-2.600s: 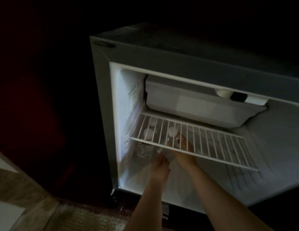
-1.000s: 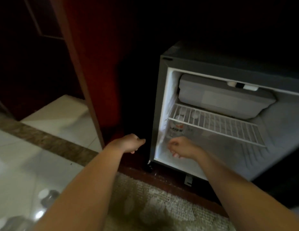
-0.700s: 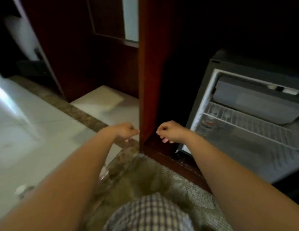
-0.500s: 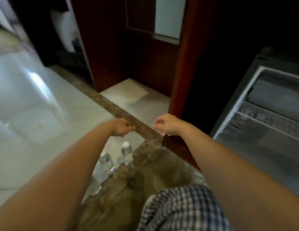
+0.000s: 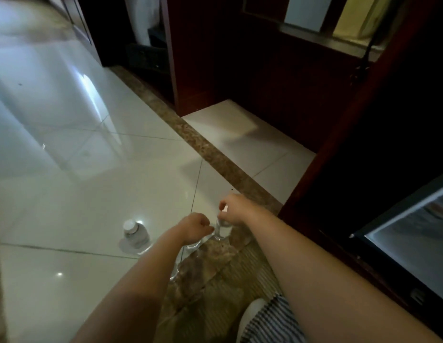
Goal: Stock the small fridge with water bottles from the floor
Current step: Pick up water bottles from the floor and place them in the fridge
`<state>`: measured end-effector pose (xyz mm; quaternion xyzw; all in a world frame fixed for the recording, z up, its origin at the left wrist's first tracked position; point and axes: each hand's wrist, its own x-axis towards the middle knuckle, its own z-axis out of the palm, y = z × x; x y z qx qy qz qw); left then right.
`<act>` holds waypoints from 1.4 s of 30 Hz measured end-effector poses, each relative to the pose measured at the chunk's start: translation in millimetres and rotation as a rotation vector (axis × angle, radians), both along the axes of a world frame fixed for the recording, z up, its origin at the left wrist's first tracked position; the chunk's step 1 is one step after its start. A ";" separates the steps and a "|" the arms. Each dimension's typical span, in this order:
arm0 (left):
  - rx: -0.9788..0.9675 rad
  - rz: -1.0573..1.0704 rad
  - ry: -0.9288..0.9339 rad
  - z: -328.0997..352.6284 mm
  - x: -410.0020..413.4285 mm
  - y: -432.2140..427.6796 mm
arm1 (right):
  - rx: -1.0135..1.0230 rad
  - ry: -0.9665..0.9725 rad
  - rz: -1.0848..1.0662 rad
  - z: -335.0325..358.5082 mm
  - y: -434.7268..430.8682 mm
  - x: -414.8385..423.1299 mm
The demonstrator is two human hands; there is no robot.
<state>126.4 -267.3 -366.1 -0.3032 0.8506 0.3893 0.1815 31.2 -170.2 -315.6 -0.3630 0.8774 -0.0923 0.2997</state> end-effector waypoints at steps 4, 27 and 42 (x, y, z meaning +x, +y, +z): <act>0.099 0.087 0.019 -35.1 -17.0 13.6 | 0.018 0.049 -0.047 -46.5 -6.0 -13.4; 0.243 0.129 0.162 -102.2 -47.0 33.9 | 0.130 0.051 0.167 -82.9 -10.9 -61.5; 0.235 0.113 0.406 -13.3 -41.8 67.1 | 0.049 -0.034 0.160 41.7 42.8 -68.4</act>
